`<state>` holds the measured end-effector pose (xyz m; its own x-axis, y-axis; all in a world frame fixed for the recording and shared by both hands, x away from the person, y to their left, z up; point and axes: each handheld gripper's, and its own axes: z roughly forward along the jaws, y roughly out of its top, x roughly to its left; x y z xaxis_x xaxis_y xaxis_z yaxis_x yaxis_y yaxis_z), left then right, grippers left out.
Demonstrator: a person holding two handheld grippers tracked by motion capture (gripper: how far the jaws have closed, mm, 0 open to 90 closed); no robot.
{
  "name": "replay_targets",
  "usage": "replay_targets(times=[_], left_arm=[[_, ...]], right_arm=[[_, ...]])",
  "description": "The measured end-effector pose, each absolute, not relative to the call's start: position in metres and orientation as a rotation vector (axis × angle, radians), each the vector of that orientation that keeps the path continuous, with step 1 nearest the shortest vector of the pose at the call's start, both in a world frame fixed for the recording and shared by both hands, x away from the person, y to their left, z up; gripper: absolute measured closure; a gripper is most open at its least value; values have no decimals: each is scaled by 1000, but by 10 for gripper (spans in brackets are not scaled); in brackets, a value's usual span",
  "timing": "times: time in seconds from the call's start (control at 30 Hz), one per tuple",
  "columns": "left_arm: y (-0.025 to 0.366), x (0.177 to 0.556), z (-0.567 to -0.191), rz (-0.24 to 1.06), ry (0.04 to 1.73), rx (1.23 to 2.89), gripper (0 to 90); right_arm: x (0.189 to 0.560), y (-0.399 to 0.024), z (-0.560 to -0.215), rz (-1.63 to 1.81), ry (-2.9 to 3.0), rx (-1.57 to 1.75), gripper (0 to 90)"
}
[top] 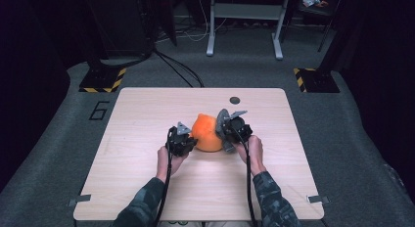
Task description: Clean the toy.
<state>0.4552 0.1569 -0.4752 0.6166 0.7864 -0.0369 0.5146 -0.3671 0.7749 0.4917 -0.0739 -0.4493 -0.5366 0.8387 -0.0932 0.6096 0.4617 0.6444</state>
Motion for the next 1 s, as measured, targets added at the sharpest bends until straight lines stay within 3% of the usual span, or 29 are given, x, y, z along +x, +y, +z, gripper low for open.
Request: replay_targets(times=[0.3, 0.8, 1.0], left_arm=[[159, 452, -472, 420, 1019, 2045, 846], [151, 441, -457, 396, 968, 2070, 853], [152, 444, -460, 388, 982, 2082, 851]], right_arm=[[487, -77, -439, 796, 2286, 1198, 710], [466, -46, -406, 829, 2257, 1017, 708], [473, -37, -416, 768, 2304, 1007, 708]])
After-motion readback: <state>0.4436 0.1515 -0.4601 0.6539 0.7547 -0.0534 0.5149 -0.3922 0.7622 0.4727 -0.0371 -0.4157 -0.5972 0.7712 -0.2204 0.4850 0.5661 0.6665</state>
